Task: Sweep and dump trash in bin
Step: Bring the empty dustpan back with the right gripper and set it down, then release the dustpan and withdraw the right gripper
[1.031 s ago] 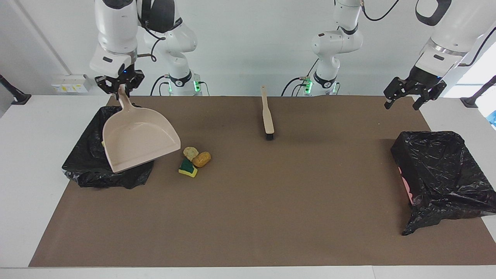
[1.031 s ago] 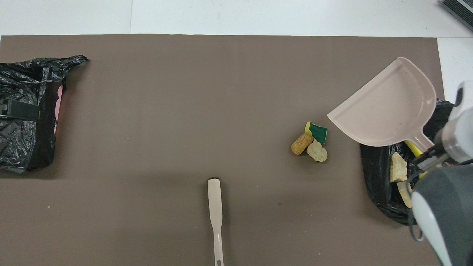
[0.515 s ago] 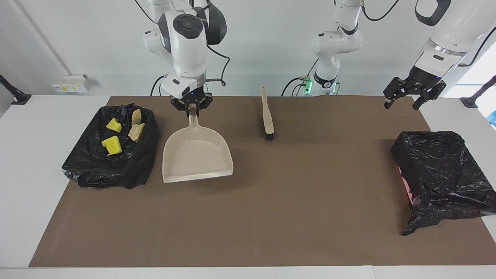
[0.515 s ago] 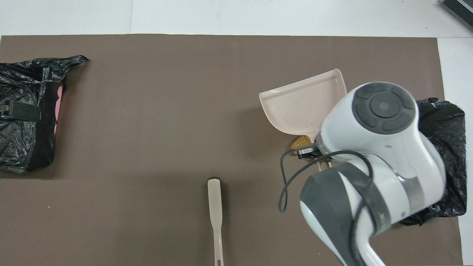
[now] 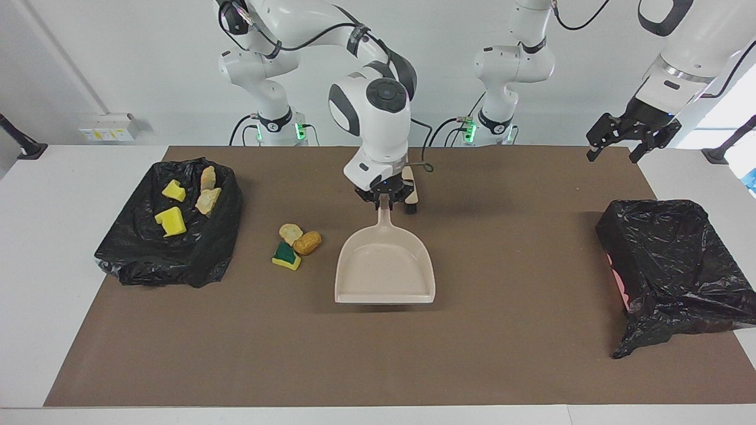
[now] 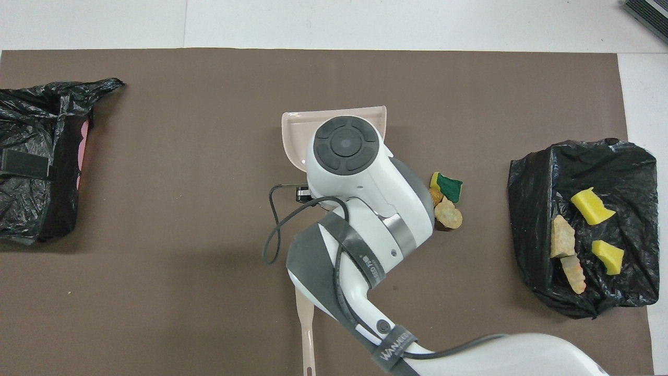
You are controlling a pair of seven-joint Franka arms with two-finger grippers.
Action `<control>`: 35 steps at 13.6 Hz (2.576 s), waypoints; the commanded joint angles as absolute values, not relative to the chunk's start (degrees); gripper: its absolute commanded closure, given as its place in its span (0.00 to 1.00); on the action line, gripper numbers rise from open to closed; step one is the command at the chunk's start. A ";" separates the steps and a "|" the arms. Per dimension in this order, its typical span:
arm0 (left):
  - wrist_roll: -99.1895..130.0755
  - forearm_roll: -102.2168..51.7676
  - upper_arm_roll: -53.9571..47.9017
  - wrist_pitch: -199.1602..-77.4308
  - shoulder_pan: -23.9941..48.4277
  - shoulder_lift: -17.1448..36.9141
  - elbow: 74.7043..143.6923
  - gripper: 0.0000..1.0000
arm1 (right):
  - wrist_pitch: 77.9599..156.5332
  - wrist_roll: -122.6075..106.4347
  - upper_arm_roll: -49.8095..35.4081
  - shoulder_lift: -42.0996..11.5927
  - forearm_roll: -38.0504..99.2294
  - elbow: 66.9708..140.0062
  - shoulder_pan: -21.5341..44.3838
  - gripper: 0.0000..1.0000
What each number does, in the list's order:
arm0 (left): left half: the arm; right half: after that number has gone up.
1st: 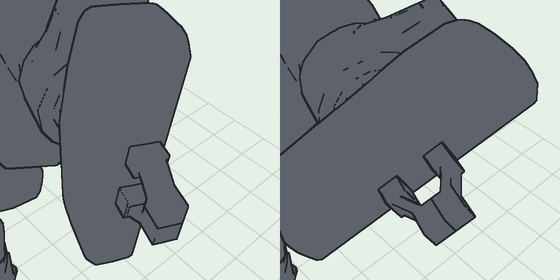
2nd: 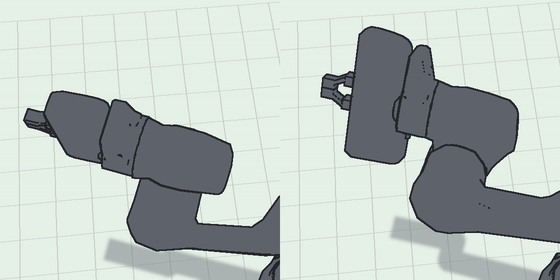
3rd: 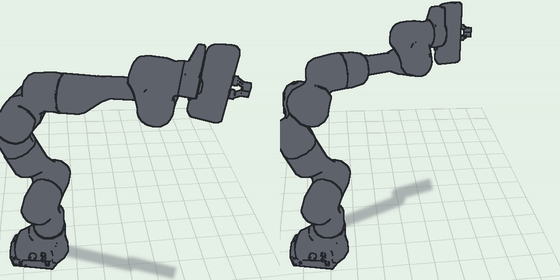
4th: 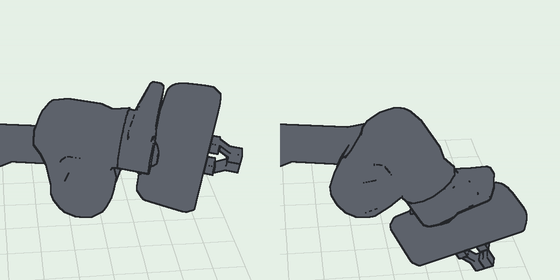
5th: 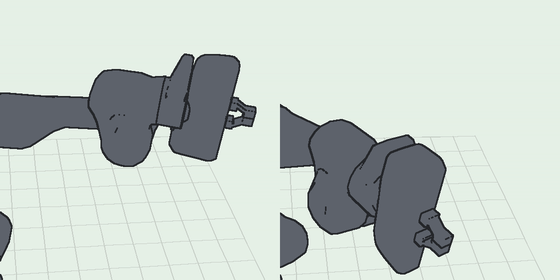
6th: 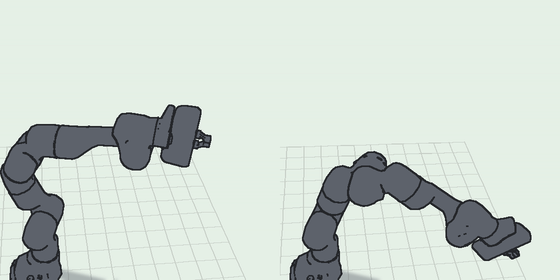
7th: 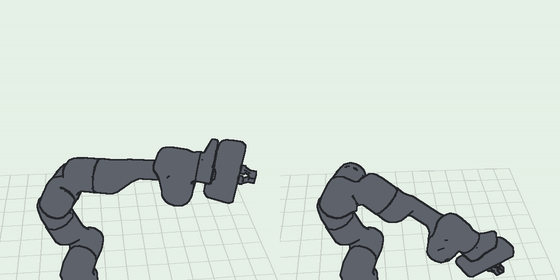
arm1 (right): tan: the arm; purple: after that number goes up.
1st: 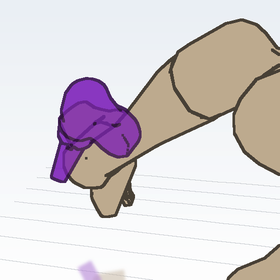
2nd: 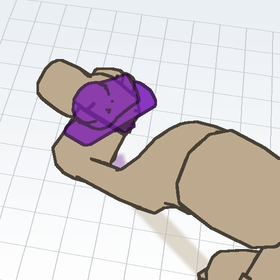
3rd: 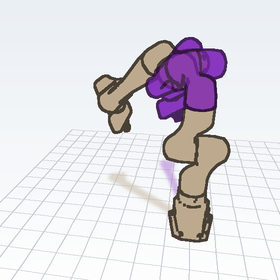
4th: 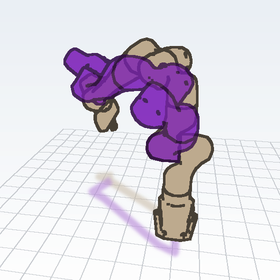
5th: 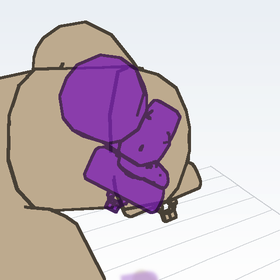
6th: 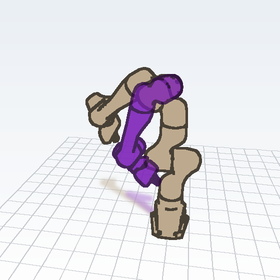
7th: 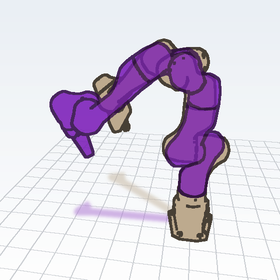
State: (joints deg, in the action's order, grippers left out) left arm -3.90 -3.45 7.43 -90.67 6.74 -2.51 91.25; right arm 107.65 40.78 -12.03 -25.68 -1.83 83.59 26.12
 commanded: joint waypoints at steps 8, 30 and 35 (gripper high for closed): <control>-10.36 -0.45 8.26 -88.94 8.61 -5.10 92.37 0.00 | 115.82 42.89 -11.87 -31.91 2.54 82.69 27.95 0.72; -9.49 -0.44 8.26 -89.74 8.79 -5.01 92.55 0.00 | 108.10 38.85 -12.13 -1.87 6.84 111.50 30.66 0.00; -9.06 -0.70 7.82 -90.00 9.66 -5.01 93.86 0.00 | 117.15 44.82 -12.13 0.53 8.44 123.03 39.10 0.00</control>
State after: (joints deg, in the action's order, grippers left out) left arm -9.36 -1.66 7.46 -89.55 7.96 -3.97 91.69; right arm 113.13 42.69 -12.29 -1.63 7.03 117.81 37.45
